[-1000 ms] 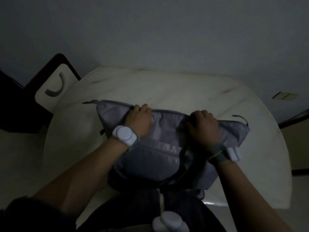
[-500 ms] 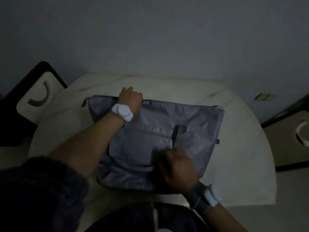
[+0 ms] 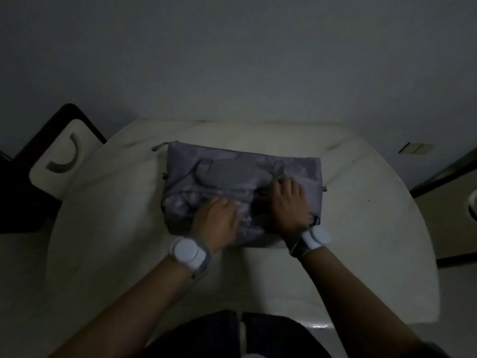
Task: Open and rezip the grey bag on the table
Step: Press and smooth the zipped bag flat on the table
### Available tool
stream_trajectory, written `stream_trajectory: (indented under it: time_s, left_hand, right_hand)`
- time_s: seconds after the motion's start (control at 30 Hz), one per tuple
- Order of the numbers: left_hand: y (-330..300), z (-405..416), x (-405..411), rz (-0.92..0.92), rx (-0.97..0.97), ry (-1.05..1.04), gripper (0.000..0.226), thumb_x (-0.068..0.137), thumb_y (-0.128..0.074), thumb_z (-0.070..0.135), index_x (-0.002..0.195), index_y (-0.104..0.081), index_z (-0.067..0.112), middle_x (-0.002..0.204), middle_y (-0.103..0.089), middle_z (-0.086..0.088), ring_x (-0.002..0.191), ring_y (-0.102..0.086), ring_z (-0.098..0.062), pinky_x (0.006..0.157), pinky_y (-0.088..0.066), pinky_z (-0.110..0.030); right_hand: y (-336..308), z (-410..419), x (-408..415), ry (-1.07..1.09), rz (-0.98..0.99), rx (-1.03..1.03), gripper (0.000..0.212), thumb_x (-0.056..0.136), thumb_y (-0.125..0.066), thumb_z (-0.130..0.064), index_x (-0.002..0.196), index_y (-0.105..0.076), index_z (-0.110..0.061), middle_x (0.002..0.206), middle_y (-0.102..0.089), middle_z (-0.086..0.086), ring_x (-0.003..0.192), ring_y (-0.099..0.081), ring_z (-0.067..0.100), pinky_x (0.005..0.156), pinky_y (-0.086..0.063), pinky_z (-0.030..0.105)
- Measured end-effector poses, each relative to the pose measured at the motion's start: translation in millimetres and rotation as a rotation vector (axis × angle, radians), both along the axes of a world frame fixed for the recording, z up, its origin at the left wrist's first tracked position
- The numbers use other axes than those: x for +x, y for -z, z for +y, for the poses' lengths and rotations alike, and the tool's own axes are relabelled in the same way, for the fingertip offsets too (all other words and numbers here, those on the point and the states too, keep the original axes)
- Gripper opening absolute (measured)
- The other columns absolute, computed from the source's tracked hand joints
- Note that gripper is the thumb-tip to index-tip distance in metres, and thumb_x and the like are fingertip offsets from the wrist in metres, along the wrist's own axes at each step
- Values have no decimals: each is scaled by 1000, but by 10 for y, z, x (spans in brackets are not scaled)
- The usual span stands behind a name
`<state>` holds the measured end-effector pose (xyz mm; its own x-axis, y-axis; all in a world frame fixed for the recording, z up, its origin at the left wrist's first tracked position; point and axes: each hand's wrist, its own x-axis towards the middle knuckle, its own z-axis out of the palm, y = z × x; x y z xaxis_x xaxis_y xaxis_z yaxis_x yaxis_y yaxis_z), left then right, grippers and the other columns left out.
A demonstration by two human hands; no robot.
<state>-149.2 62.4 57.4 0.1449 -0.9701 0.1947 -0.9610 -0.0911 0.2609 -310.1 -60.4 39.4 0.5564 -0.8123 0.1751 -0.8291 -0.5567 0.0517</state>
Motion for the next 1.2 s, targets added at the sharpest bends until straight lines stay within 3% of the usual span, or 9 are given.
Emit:
stream_trajectory:
  time_s: [0.1,0.17,0.33,0.53,0.63,0.7,0.9,1.13,1.2]
  left_hand:
    - [227,240,127,-55,129,92,51,74,-67,43,117,-59,18,109,-64,-3,101,-57,-27,87,-48,-34]
    - [270,242,212,-129,136,84,55,64,-78,31,114,-61,18,103,-65,-2,94,-59,-26,84,-49,-34]
    - [322,176,195,-247,72,133,35,67,-41,18,90,-67,17,80,-63,-4,76,-59,-28,72,-33,-32]
    - [249,35,211,-296,143,249,29,64,-40,21,63,-68,16,65,-60,-2,65,-59,-25,61,-39,-26]
    - [240,22,184,-296,158,272,6,60,-66,18,63,-70,16,65,-61,-2,64,-60,-24,56,-44,-24]
    - [277,19,178,-282,207,270,18,48,-78,13,64,-71,16,66,-62,-2,66,-61,-25,57,-47,-25]
    - [352,28,187,-247,229,253,18,47,-79,18,63,-70,19,67,-62,1,70,-61,-23,61,-47,-24]
    - [385,40,254,-265,237,157,30,53,-76,31,81,-67,21,79,-63,0,73,-59,-25,63,-46,-31]
    - [390,27,383,-260,256,58,35,49,-78,28,81,-66,20,78,-63,-2,73,-60,-28,62,-48,-35]
  right_hand:
    - [46,217,49,48,-172,91,11,84,-56,-19,92,-55,-11,93,-58,13,82,-54,32,70,-42,36]
    - [103,287,36,49,-219,287,22,90,-55,-29,78,-60,-12,80,-64,11,72,-61,30,61,-44,33]
    - [166,43,64,104,-299,609,42,81,-62,-49,50,-58,-22,56,-63,0,58,-61,20,54,-43,28]
    - [218,143,382,123,-279,608,45,80,-57,-59,64,-66,-18,75,-71,9,72,-66,25,59,-38,26]
    - [263,197,501,192,-296,598,46,73,-52,-62,63,-61,-18,70,-68,4,65,-63,24,57,-49,29]
    - [272,242,554,220,-302,557,41,75,-50,-56,64,-61,-18,66,-65,2,60,-60,22,57,-52,31]
    - [339,302,623,182,-172,479,33,86,-51,-41,66,-64,-19,67,-64,3,57,-56,22,45,-27,25]
    - [355,206,503,-119,-157,587,37,89,-39,-50,98,-69,-29,92,-72,-2,77,-67,20,64,-53,33]
    - [244,208,357,-145,-239,635,48,86,-41,-69,106,-63,-32,98,-71,-5,85,-67,18,70,-54,35]
